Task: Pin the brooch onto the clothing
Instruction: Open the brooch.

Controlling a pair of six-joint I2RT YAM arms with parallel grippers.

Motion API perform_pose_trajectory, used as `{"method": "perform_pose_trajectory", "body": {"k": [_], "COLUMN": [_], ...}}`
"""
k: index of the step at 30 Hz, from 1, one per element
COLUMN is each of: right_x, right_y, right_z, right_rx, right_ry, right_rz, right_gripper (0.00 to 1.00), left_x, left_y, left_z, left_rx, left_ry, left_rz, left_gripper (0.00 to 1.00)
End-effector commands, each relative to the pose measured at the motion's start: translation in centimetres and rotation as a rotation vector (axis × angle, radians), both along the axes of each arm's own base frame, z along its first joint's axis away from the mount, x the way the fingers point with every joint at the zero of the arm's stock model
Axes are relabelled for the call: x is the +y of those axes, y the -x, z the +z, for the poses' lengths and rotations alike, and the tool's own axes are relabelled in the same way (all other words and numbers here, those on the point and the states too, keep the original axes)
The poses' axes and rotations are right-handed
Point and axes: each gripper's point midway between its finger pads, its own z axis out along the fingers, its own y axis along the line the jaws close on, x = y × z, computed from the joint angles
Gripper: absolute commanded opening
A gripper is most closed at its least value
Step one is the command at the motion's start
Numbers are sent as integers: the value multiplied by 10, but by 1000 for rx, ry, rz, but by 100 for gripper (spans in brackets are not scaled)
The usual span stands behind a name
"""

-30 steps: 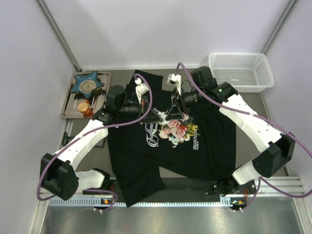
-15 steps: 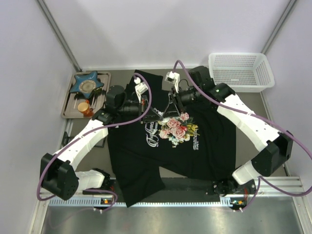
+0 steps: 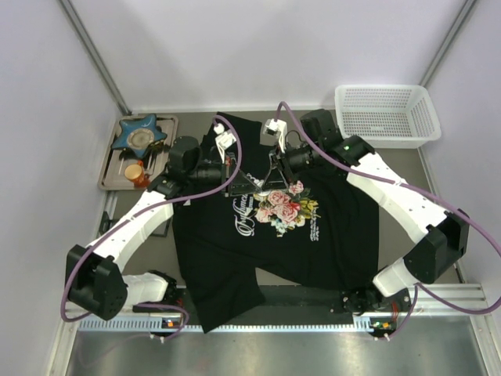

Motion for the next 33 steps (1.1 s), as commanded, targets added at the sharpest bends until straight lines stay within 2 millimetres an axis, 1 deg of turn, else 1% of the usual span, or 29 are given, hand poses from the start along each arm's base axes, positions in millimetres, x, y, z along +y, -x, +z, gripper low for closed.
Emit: {"method": "perform_pose_trajectory", "body": {"k": [1, 6, 9, 11, 12, 13, 15, 16, 19, 21, 22, 24, 25, 27, 28, 30, 33], "right_x": [6, 6, 5, 2, 2, 2, 1, 0, -1, -2, -2, -2, -4, -4, -6, -8, -15], "right_y": [1, -4, -6, -8, -9, -10, -13, -13, -16, -13, -12, -4, 0, 11, 15, 23, 25], "right_z": [8, 5, 1, -5, -7, -9, -12, -11, -14, -12, -13, -8, -4, 6, 11, 18, 19], "right_rx": [-16, -16, -51, -83, -86, -85, -85, -93, -112, -125, -138, -149, -167, -168, -173, -163, -188], "right_ry": [-27, -13, 6, 29, 36, 42, 52, 55, 70, 59, 59, 36, 28, -15, -31, -66, -71], "right_rz": [14, -3, -9, -16, -22, -28, -39, -42, -50, -28, -11, 37, 60, 116, 131, 162, 170], "right_gripper": [30, 25, 24, 22, 20, 15, 11, 6, 2, 2, 5, 11, 21, 30, 41, 52, 52], "left_x": [-2, -2, -2, -2, -2, -2, -2, -2, -1, -1, 0, 1, 1, 3, 4, 6, 7], "left_y": [-3, -4, -5, -5, -5, -5, -4, -3, -2, -2, -2, -3, -3, -4, -3, -1, 1], "left_z": [19, 21, 21, 22, 23, 23, 23, 23, 24, 23, 23, 21, 20, 16, 14, 8, 7], "left_rx": [-62, -60, -51, -50, -47, -48, -48, -46, -42, -39, -42, -46, -51, -63, -71, -75, -92], "left_ry": [41, 43, 44, 48, 50, 51, 52, 53, 55, 55, 55, 46, 42, 24, 17, -7, -15], "left_rz": [-17, -13, -9, -10, -9, -12, -13, -18, -22, -25, -25, -24, -22, -23, -26, -39, -54], "left_gripper": [0, 0, 0, 0, 0, 0, 0, 0, 0, 0, 0, 0, 0, 0, 0, 0, 0]}}
